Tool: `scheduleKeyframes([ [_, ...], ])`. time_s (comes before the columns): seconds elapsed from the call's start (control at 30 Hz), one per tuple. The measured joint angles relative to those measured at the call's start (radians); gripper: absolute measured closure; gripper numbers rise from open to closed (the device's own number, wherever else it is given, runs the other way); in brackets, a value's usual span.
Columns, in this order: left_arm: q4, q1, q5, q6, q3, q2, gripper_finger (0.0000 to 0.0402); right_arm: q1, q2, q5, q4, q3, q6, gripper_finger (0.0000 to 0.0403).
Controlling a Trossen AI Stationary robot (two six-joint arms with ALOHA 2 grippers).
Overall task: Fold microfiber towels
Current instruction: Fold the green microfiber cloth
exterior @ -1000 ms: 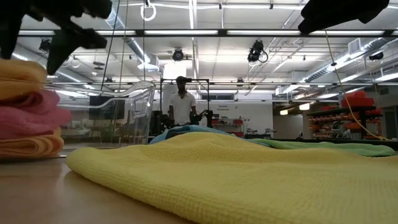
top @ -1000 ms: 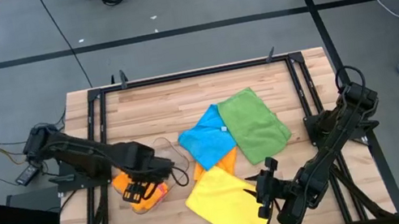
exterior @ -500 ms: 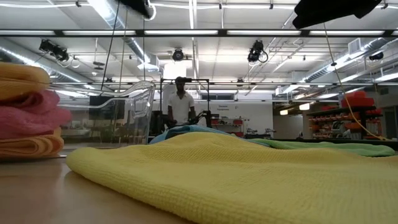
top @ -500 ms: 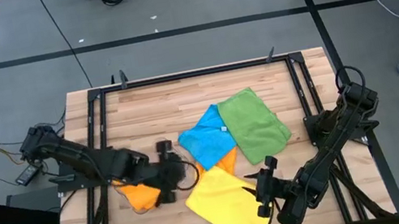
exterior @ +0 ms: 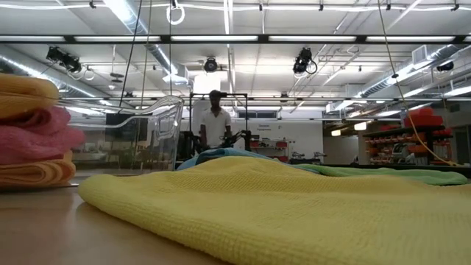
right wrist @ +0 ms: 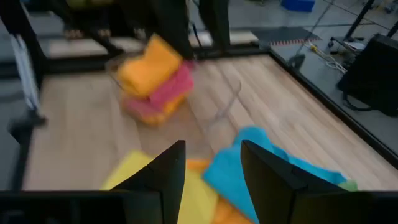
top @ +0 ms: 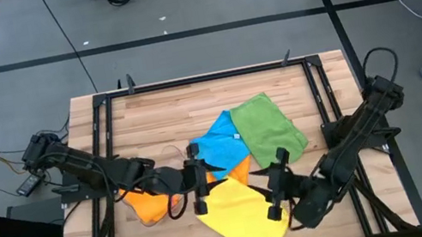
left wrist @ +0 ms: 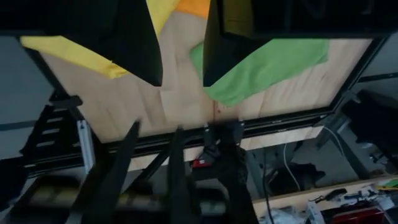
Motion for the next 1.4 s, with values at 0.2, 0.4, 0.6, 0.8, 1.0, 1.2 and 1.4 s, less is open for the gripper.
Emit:
scheduleKeyframes([
  [0.2, -0.017, -0.004, 0.003, 0.018, 0.0, 0.0, 0.0291, 0.004, -0.014, 0.002, 0.004, -0.014, 0.028, 0.024],
  [0.4, -0.026, -0.021, 0.004, 0.034, 0.0, 0.0, 0.0283, -0.016, 0.039, 0.034, 0.004, -0.018, 0.046, 0.024],
  [0.6, -0.025, -0.026, 0.004, 0.054, 0.0, 0.0, 0.0279, -0.053, 0.071, 0.029, -0.005, -0.018, 0.054, 0.024],
  [0.8, -0.028, -0.002, 0.003, 0.082, -0.001, 0.03, 0.0284, -0.063, 0.106, 0.02, -0.047, -0.019, 0.04, 0.024],
  [1.0, -0.02, 0.052, 0.003, 0.103, 0.0, 0.119, 0.0281, -0.057, 0.106, 0.079, -0.128, -0.048, 0.05, 0.024],
  [1.2, -0.025, 0.093, 0.041, 0.128, 0.0, 0.194, 0.0298, -0.062, 0.01, 0.139, -0.156, -0.221, 0.09, 0.0264],
  [1.4, -0.09, 0.137, 0.056, 0.151, 0.001, 0.219, 0.0328, -0.114, -0.151, 0.152, -0.052, -0.476, 0.135, 0.0315],
])
